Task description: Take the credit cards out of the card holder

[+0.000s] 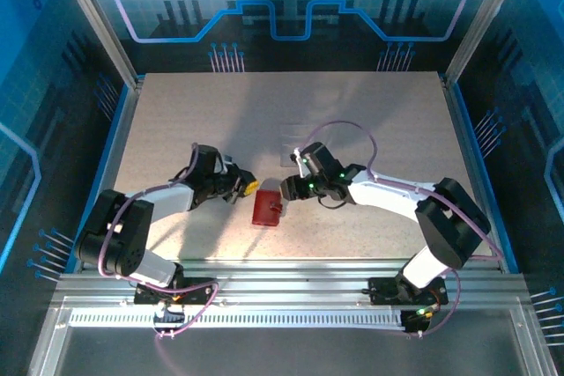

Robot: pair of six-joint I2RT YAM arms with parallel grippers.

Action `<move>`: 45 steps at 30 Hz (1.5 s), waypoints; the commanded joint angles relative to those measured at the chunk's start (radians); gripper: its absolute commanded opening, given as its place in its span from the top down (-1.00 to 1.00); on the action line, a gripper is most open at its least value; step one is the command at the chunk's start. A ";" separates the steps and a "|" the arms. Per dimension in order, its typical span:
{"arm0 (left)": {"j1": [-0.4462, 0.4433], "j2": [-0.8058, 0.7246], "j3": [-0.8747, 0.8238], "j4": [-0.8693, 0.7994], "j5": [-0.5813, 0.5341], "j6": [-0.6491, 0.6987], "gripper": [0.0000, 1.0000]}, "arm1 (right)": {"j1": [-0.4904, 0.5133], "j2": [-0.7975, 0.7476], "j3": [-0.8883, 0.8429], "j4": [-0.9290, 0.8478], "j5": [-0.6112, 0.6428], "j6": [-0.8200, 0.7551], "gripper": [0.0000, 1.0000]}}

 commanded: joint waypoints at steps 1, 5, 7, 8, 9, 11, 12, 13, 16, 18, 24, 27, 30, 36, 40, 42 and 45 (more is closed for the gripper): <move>0.058 -0.038 0.039 -0.090 -0.013 0.064 0.74 | 0.027 0.065 0.089 -0.183 -0.045 0.106 -0.15; 0.119 -0.037 0.053 -0.103 0.015 0.099 0.74 | 0.071 0.127 0.180 -0.280 0.021 0.096 -0.31; 0.133 -0.037 0.050 -0.102 0.024 0.105 0.73 | 0.083 0.165 0.238 -0.338 0.054 0.103 -0.36; 0.139 -0.036 0.049 -0.100 0.027 0.110 0.73 | 0.090 0.190 0.270 -0.373 0.072 0.104 -0.38; 0.141 -0.032 0.047 -0.100 0.032 0.114 0.73 | 0.097 0.214 0.305 -0.408 0.090 0.109 -0.40; 0.144 -0.019 0.046 -0.098 0.042 0.125 0.72 | 0.111 0.244 0.345 -0.445 0.109 0.114 -0.43; 0.145 -0.011 0.045 -0.093 0.048 0.130 0.71 | 0.120 0.256 0.362 -0.457 0.115 0.119 -0.46; 0.145 -0.003 0.043 -0.087 0.054 0.132 0.71 | 0.127 0.267 0.373 -0.459 0.115 0.122 -0.48; 0.145 0.027 0.040 -0.055 0.071 0.124 0.71 | 0.142 0.324 0.415 -0.479 0.114 0.138 -0.50; 0.146 0.054 0.041 -0.022 0.090 0.108 0.71 | 0.152 0.361 0.448 -0.506 0.130 0.145 -0.49; 0.151 0.095 0.050 0.027 0.127 0.088 0.71 | 0.152 0.395 0.481 -0.558 0.148 0.142 -0.41; 0.153 0.104 0.053 0.023 0.126 0.098 0.70 | 0.150 0.380 0.467 -0.556 0.149 0.145 -0.34; 0.153 0.116 0.054 0.025 0.121 0.100 0.70 | 0.142 0.358 0.447 -0.552 0.144 0.155 -0.26; 0.153 0.143 0.069 0.031 0.126 0.098 0.69 | 0.112 0.303 0.381 -0.505 0.104 0.171 -0.09; 0.153 0.150 0.081 0.025 0.124 0.096 0.69 | 0.092 0.282 0.351 -0.489 0.089 0.170 -0.02; 0.153 0.148 0.083 0.025 0.118 0.091 0.69 | 0.086 0.271 0.336 -0.476 0.080 0.168 -0.01; 0.153 0.142 0.084 0.022 0.110 0.083 0.69 | 0.073 0.250 0.310 -0.454 0.074 0.168 0.10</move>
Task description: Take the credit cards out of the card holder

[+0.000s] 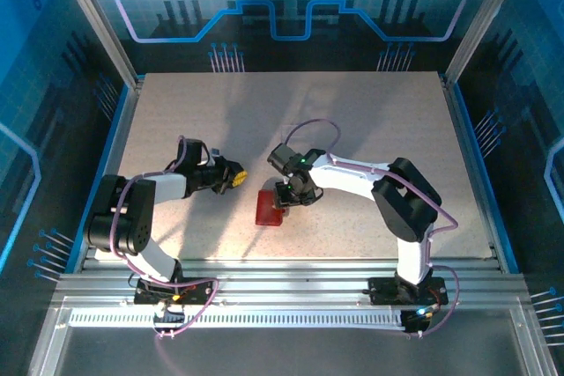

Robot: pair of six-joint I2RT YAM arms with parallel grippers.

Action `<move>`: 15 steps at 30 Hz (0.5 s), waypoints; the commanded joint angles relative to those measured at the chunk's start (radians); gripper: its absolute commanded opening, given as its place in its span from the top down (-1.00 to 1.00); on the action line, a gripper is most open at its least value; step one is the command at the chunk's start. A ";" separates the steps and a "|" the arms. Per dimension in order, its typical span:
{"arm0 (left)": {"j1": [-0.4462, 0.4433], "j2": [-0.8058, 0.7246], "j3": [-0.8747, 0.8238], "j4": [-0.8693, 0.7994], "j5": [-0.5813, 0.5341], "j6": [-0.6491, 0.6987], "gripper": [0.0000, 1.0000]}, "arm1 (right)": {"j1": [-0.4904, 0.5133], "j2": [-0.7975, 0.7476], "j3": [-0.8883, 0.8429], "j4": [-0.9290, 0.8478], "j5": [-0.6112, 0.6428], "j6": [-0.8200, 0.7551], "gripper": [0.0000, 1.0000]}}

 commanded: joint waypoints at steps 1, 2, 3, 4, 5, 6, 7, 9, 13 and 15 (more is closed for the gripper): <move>0.009 0.000 0.022 -0.003 0.009 -0.004 0.69 | -0.022 -0.044 -0.033 0.025 -0.025 0.013 0.15; 0.009 0.000 0.023 -0.008 0.006 -0.005 0.69 | -0.029 -0.048 -0.042 0.032 -0.031 0.013 0.19; 0.008 -0.002 0.026 -0.014 0.004 -0.005 0.69 | -0.039 -0.050 -0.054 0.047 -0.041 0.011 0.24; 0.006 -0.006 0.033 -0.029 0.000 0.002 0.70 | -0.047 -0.051 -0.067 0.065 -0.058 0.010 0.29; 0.000 -0.012 0.046 -0.059 -0.005 0.015 0.70 | -0.052 -0.055 -0.078 0.083 -0.081 0.010 0.34; -0.009 -0.016 0.070 -0.115 -0.015 0.040 0.70 | -0.062 -0.057 -0.091 0.102 -0.096 0.011 0.40; -0.019 -0.019 0.100 -0.179 -0.024 0.069 0.69 | -0.071 -0.061 -0.108 0.128 -0.118 0.016 0.46; -0.038 -0.022 0.148 -0.259 -0.038 0.108 0.67 | -0.085 -0.071 -0.138 0.172 -0.149 0.025 0.56; -0.072 -0.025 0.178 -0.272 -0.065 0.095 0.67 | -0.125 -0.100 -0.206 0.257 -0.215 0.037 0.76; -0.092 -0.019 0.198 -0.278 -0.081 0.085 0.66 | -0.151 -0.122 -0.242 0.281 -0.227 0.036 0.85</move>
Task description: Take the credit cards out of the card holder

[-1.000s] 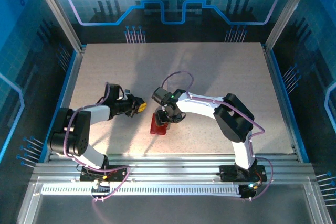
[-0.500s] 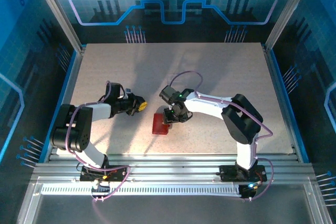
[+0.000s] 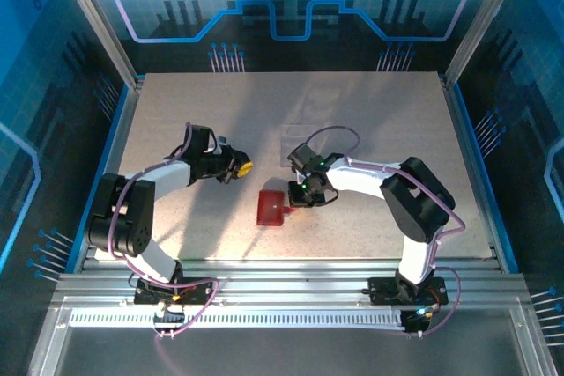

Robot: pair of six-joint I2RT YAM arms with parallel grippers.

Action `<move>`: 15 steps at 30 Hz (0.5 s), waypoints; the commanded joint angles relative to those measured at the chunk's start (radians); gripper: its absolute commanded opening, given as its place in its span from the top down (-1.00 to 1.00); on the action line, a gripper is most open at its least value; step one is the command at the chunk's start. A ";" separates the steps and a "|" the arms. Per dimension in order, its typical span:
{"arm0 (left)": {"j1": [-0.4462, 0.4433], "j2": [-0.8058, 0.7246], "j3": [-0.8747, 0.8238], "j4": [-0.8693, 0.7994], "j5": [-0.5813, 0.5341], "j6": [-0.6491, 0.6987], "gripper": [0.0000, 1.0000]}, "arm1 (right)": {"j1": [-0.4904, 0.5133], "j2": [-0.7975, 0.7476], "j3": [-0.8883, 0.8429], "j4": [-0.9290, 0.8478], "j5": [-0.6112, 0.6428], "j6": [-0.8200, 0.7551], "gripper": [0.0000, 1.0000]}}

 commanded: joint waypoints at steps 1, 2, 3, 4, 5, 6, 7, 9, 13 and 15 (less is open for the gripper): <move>-0.033 -0.010 0.039 -0.086 -0.038 0.009 0.66 | -0.049 -0.070 -0.053 0.076 -0.060 0.005 0.88; -0.046 -0.005 0.052 -0.092 -0.046 0.005 0.66 | -0.067 -0.087 -0.073 0.086 -0.067 0.001 0.91; -0.061 0.002 0.068 -0.101 -0.054 0.002 0.66 | -0.085 -0.106 -0.092 0.096 -0.075 -0.002 0.92; -0.074 0.011 0.081 -0.106 -0.060 -0.003 0.66 | -0.106 -0.121 -0.111 0.103 -0.083 -0.007 0.93; -0.091 0.023 0.102 -0.111 -0.059 -0.010 0.65 | -0.131 -0.135 -0.127 0.112 -0.094 -0.014 0.94; -0.106 0.038 0.128 -0.115 -0.053 -0.019 0.65 | -0.155 -0.149 -0.142 0.119 -0.112 -0.023 0.95; -0.120 0.051 0.152 -0.120 -0.050 -0.027 0.64 | -0.176 -0.160 -0.154 0.121 -0.126 -0.029 0.96; -0.152 0.080 0.207 -0.124 -0.050 -0.043 0.64 | -0.220 -0.188 -0.172 0.122 -0.144 -0.044 1.00; -0.187 0.125 0.295 -0.144 -0.063 -0.048 0.63 | -0.273 -0.232 -0.176 0.099 -0.160 -0.071 1.00; -0.197 0.140 0.317 -0.144 -0.069 -0.051 0.63 | -0.285 -0.251 -0.170 0.084 -0.170 -0.077 1.00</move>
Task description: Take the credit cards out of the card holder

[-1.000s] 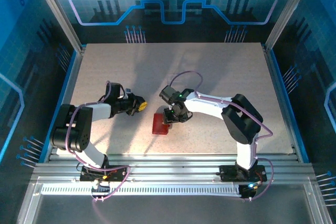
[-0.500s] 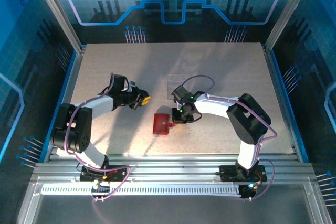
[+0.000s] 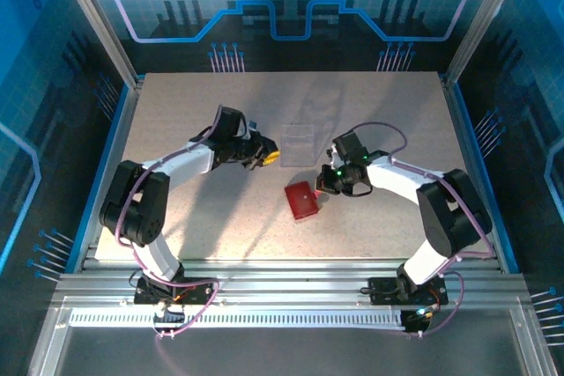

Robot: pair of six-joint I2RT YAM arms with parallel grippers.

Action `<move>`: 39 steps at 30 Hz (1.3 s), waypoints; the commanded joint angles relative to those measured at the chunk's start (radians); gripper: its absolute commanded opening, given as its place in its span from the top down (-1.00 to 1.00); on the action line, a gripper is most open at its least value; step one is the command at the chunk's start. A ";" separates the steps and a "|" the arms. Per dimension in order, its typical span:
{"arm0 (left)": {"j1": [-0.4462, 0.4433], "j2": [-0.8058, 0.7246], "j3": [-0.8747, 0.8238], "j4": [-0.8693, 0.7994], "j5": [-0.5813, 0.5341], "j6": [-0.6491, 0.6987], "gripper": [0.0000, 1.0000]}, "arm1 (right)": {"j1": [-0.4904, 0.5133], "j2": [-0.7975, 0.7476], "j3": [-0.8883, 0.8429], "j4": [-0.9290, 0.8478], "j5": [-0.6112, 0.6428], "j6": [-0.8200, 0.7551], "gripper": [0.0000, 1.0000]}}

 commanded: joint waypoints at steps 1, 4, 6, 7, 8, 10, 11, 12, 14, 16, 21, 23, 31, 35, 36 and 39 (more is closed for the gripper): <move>-0.012 0.029 0.049 -0.055 -0.020 -0.033 0.63 | -0.014 -0.052 0.003 -0.020 -0.048 -0.033 1.00; -0.015 0.031 0.046 -0.044 -0.023 -0.043 0.63 | -0.014 -0.074 0.007 -0.024 -0.080 -0.020 1.00; -0.014 0.019 0.040 -0.043 -0.021 -0.042 0.63 | -0.008 -0.096 0.007 -0.026 -0.101 -0.004 1.00; -0.014 0.010 0.034 -0.043 -0.024 -0.041 0.63 | -0.003 -0.108 0.005 -0.029 -0.104 0.002 1.00; -0.013 -0.001 0.026 -0.044 -0.027 -0.038 0.63 | 0.002 -0.123 0.006 -0.034 -0.103 0.009 1.00; -0.013 -0.021 0.013 -0.054 -0.036 -0.027 0.63 | 0.013 -0.151 0.004 -0.039 -0.095 0.024 1.00; -0.012 -0.032 0.007 -0.058 -0.042 -0.022 0.63 | 0.019 -0.165 0.003 -0.041 -0.091 0.036 1.00; -0.011 -0.041 0.000 -0.063 -0.047 -0.018 0.63 | 0.024 -0.175 0.003 -0.038 -0.087 0.049 1.00; -0.006 -0.063 -0.025 -0.060 -0.062 -0.014 0.64 | 0.037 -0.191 0.005 -0.024 -0.086 0.078 1.00; 0.004 -0.078 -0.046 -0.047 -0.061 -0.019 0.64 | 0.054 -0.194 0.013 -0.017 -0.084 0.102 1.00; 0.035 -0.109 -0.104 -0.013 -0.046 -0.027 0.64 | 0.109 -0.168 0.028 0.045 -0.072 0.161 1.00; 0.046 -0.114 -0.121 -0.007 -0.032 -0.024 0.64 | 0.135 -0.142 0.049 0.061 -0.070 0.171 1.00; 0.077 -0.129 -0.162 -0.008 -0.006 -0.002 0.64 | 0.198 -0.081 0.131 0.103 -0.055 0.187 1.00; 0.078 -0.115 -0.154 -0.004 0.026 0.013 0.64 | 0.197 -0.066 0.148 0.079 -0.048 0.185 1.00; 0.075 -0.109 -0.151 -0.003 0.035 0.013 0.64 | 0.196 -0.064 0.150 0.075 -0.046 0.184 1.00; 0.060 -0.091 -0.140 -0.009 0.041 0.018 0.64 | 0.192 -0.063 0.150 0.065 -0.041 0.173 1.00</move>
